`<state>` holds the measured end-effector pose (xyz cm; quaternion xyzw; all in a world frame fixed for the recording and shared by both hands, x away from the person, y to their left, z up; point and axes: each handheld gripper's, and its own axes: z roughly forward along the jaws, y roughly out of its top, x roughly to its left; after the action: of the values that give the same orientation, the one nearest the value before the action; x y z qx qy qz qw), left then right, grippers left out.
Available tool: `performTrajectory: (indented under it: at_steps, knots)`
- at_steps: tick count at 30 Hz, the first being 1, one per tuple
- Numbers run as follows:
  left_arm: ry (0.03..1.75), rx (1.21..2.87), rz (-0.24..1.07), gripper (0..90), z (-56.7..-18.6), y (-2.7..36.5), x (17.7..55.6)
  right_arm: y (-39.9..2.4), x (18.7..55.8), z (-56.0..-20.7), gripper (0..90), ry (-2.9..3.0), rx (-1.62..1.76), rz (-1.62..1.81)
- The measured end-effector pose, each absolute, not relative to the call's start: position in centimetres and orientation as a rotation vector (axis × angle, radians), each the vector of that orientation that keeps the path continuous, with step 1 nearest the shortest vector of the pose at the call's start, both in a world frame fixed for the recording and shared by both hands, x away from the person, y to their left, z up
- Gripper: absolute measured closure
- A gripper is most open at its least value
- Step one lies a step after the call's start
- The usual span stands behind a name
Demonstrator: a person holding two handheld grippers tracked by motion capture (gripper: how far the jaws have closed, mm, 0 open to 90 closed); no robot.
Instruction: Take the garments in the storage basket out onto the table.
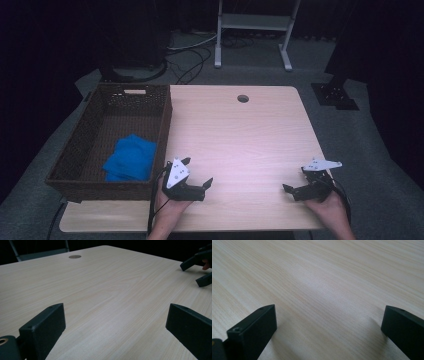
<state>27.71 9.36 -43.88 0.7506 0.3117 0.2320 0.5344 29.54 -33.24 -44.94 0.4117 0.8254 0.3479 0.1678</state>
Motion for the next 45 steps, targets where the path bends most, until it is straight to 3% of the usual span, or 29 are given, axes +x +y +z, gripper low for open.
performTrajectory:
  at_steps: [45]
  knots:
    - [0.669,1.620,0.614,0.0,-43.85,9.49,27.19,-33.26,29.58,-44.94,0.0,2.346,1.172,0.989]
